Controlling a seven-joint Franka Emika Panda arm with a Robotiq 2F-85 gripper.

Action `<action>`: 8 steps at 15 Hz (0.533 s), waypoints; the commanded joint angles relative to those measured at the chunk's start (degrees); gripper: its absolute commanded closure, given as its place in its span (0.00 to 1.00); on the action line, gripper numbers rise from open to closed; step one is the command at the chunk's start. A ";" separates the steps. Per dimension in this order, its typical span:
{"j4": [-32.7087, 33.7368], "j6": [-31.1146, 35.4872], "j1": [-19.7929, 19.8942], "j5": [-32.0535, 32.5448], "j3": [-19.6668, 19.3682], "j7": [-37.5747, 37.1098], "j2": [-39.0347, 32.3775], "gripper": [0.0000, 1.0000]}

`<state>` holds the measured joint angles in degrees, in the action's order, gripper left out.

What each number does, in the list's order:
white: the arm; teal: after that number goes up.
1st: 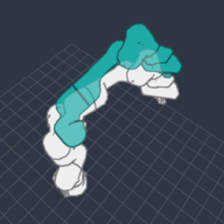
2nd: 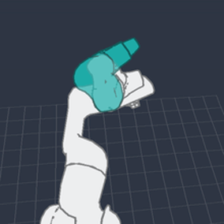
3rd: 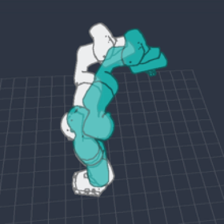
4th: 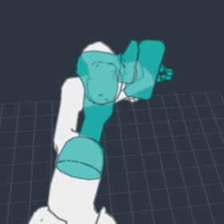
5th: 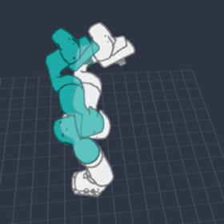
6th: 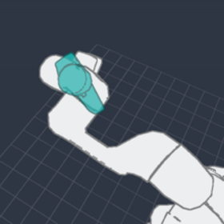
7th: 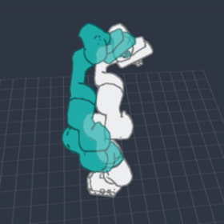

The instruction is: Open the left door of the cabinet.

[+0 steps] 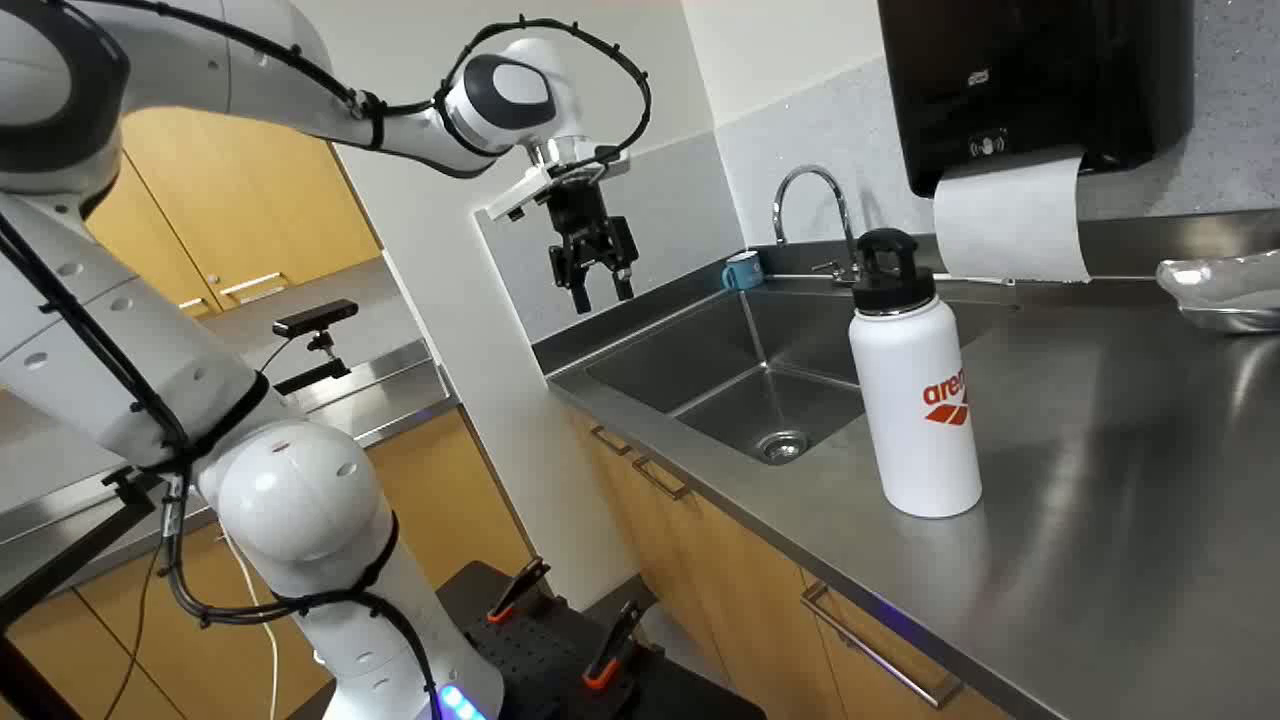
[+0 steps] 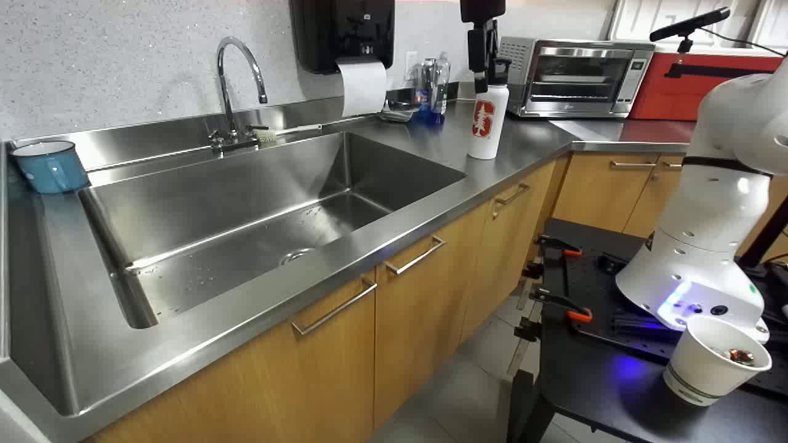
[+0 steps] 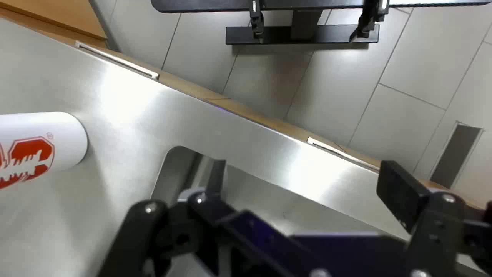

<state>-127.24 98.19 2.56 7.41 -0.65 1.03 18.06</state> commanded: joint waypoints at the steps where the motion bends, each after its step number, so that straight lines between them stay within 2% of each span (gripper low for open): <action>1: 0.10 -0.12 -0.35 0.07 -0.30 -0.09 -0.03 0.00; 8: 0.10 -0.12 -0.35 0.07 -0.30 -0.09 -0.03 0.00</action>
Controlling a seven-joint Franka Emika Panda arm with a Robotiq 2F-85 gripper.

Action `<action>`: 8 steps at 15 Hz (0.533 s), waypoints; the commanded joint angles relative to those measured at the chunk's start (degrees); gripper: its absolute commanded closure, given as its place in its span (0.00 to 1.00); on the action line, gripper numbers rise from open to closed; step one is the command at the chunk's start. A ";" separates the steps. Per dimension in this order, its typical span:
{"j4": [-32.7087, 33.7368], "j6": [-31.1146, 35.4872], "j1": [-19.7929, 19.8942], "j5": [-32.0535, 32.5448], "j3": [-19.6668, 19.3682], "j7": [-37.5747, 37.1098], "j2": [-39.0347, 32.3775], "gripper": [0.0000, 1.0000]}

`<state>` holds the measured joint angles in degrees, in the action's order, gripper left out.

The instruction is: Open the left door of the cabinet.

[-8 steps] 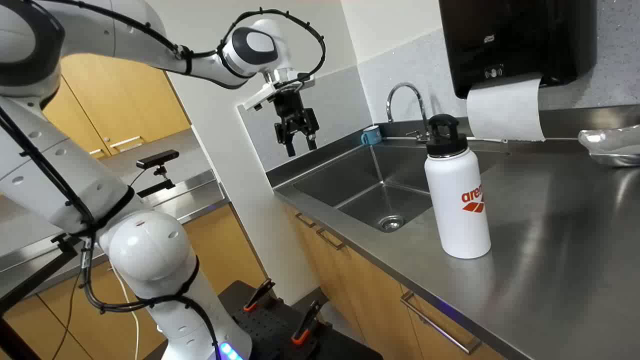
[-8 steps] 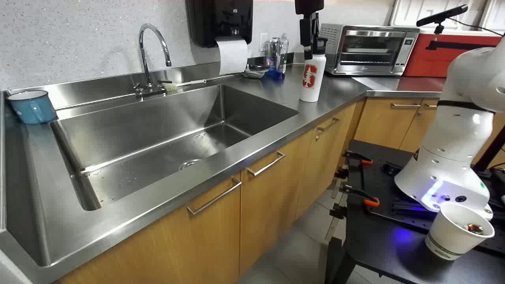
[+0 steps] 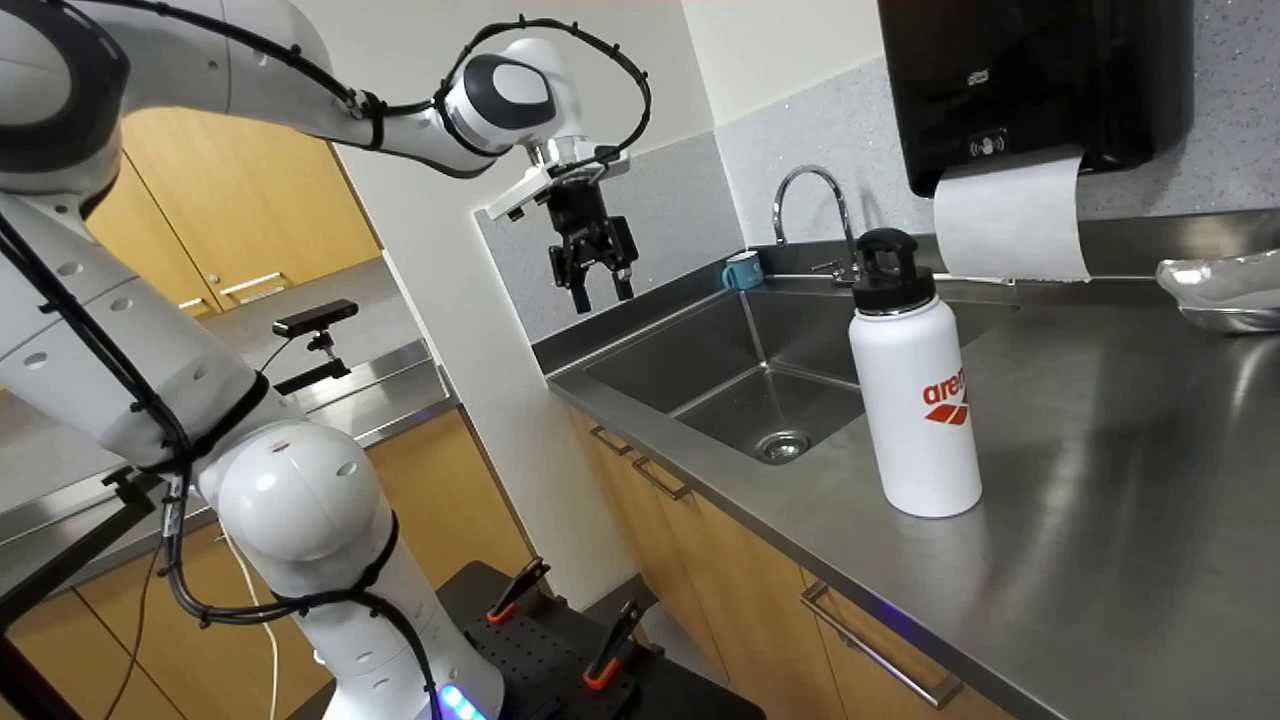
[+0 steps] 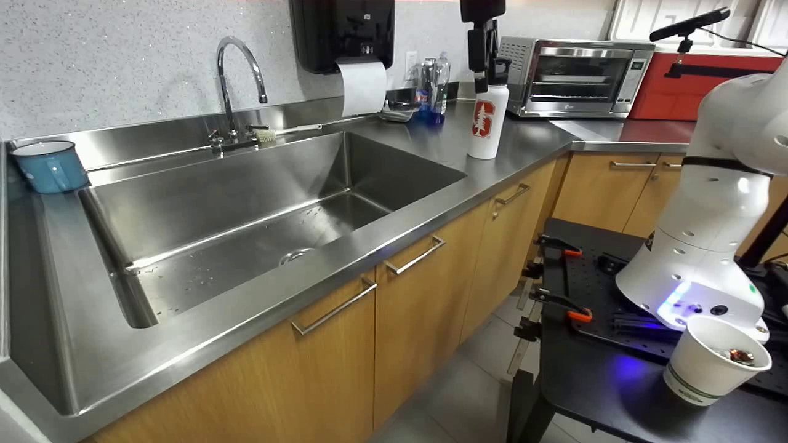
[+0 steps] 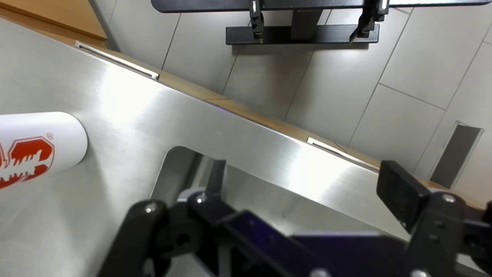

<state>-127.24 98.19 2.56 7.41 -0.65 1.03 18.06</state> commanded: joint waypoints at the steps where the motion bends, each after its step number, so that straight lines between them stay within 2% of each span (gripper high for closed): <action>1: 0.10 -0.12 -0.35 0.07 -0.30 -0.09 -0.03 0.00; 5: -1.17 -1.19 -3.13 1.11 3.32 -0.96 1.34 0.00; 8: -2.01 -2.00 -7.46 1.98 8.88 -3.54 0.86 0.00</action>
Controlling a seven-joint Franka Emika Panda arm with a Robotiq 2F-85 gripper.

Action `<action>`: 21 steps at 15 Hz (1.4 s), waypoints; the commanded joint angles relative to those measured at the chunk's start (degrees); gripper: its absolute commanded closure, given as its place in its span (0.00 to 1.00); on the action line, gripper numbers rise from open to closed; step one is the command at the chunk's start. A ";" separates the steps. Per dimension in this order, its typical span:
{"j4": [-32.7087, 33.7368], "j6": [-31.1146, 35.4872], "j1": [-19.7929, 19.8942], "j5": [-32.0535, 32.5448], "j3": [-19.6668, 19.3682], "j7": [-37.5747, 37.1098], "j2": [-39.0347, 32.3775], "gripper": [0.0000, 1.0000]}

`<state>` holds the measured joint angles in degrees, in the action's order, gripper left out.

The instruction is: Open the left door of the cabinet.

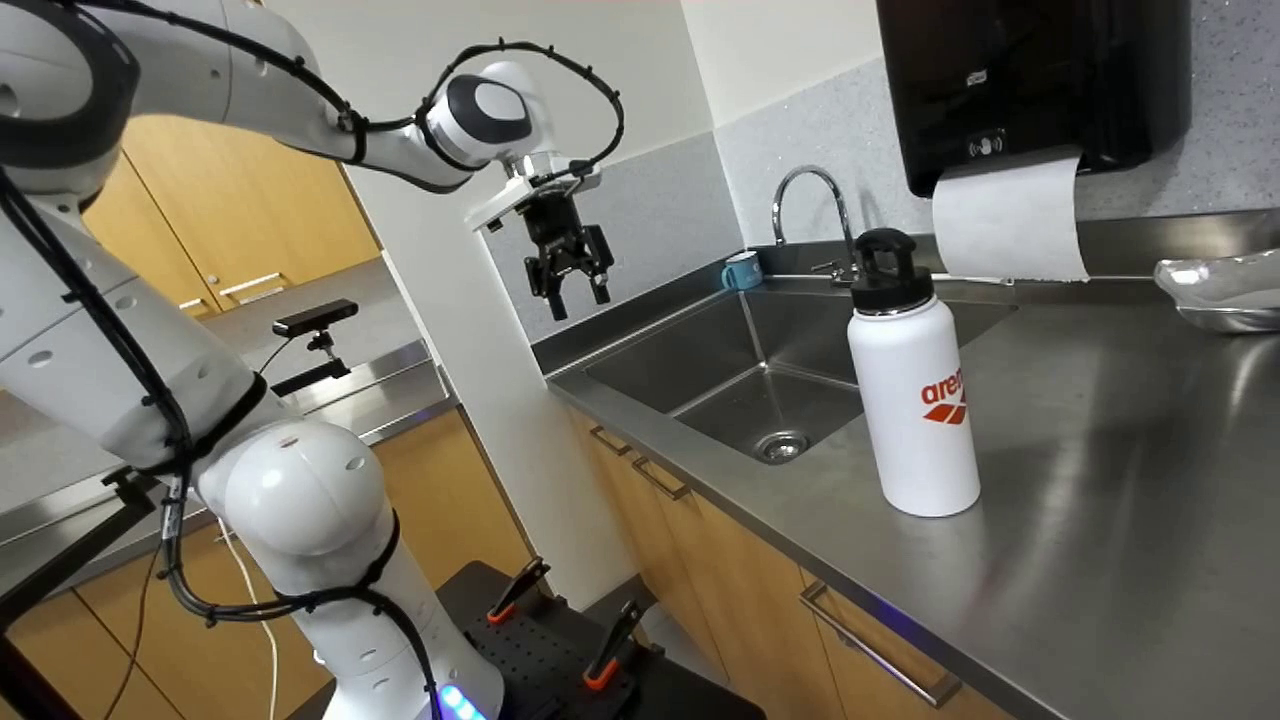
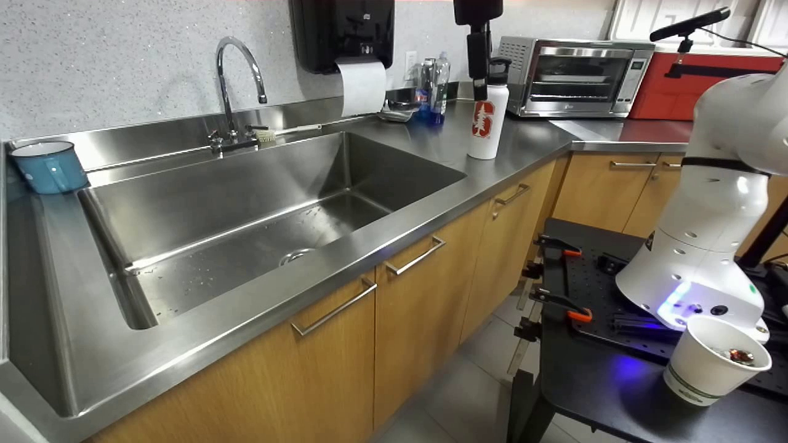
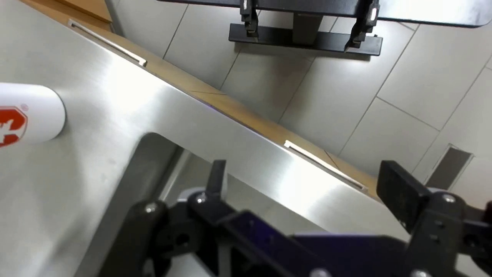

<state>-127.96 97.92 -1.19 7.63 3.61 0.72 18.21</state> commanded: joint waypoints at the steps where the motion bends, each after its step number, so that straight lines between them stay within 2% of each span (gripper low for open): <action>1: -1.54 -1.12 -4.98 1.85 6.34 -4.27 0.20 0.00; 5: -1.79 1.98 -10.38 2.69 13.92 -10.95 -3.38 0.00; 8: -3.61 8.09 -13.45 5.03 17.45 -12.80 -4.13 0.00; 9: -2.38 4.84 -12.95 3.15 16.06 -11.78 -3.88 0.00; 15: -2.61 5.37 -13.46 3.28 15.72 -12.31 -4.30 0.00; 19: -3.76 10.31 -14.87 10.85 20.04 -18.99 -9.53 0.00; 21: -4.04 13.92 -16.24 15.73 22.81 -25.64 -14.25 0.00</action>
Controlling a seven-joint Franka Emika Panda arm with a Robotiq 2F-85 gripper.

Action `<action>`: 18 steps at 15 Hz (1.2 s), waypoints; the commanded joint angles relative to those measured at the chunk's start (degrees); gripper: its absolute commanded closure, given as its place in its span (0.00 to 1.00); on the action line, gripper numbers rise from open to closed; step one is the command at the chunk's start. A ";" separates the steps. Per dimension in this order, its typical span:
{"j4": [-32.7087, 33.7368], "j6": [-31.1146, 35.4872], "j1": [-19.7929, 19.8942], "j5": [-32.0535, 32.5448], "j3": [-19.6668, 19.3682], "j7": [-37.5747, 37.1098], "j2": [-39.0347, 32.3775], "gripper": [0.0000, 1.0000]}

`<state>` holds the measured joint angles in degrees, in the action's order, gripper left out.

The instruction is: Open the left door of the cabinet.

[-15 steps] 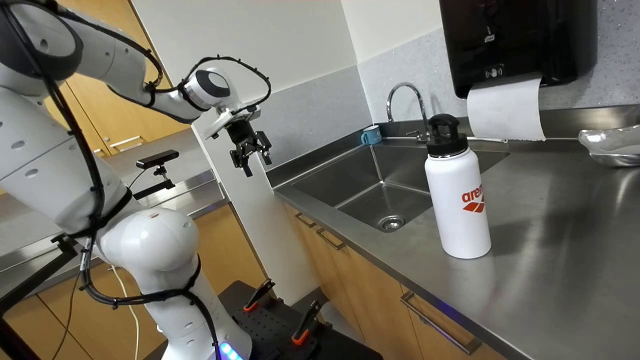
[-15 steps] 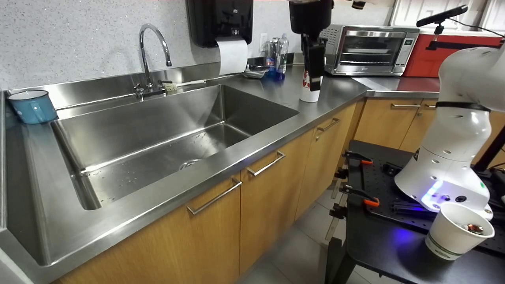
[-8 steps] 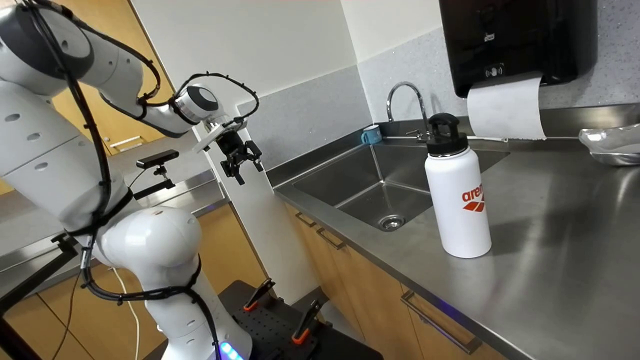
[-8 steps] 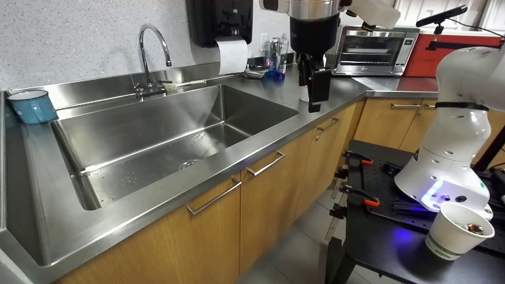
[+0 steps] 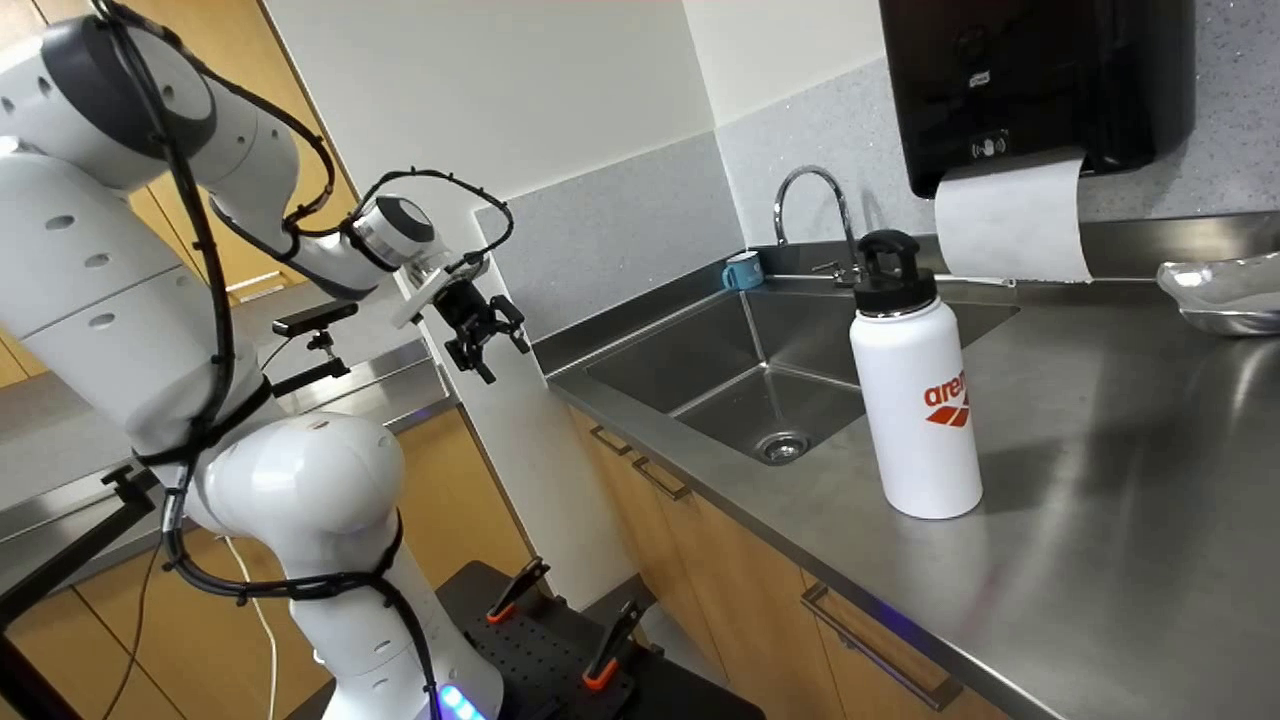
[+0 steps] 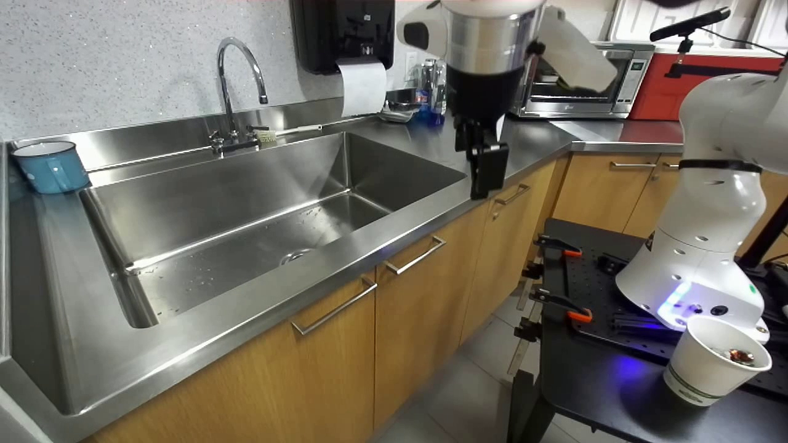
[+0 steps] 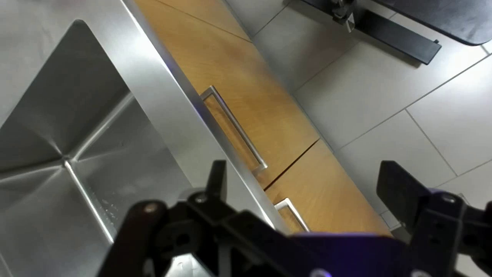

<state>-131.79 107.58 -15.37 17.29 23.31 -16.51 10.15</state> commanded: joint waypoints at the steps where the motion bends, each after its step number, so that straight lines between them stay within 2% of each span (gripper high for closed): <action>1: -0.16 6.03 -2.92 8.93 4.21 -12.21 -8.85 0.00; 4: 1.09 8.50 -6.48 20.75 4.92 -26.68 -16.97 0.00; 8: 4.44 5.93 -12.80 34.86 1.36 -45.62 -27.63 0.00; 9: 4.72 5.81 -13.35 35.15 0.63 -46.99 -28.37 0.00; 10: 1.50 8.38 -12.48 32.66 1.20 -43.13 -24.69 0.00; 14: 1.90 8.48 -13.06 33.06 0.65 -44.06 -26.37 0.00; 15: 3.80 2.95 -14.29 33.45 0.10 -45.52 -27.90 0.00; 16: 5.48 -0.96 -16.49 37.96 -0.50 -48.76 -30.43 0.00; 18: 6.71 -4.31 -19.15 44.98 -0.69 -53.15 -34.30 0.00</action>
<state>-128.73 109.06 -29.93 54.69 23.83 -63.43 -17.79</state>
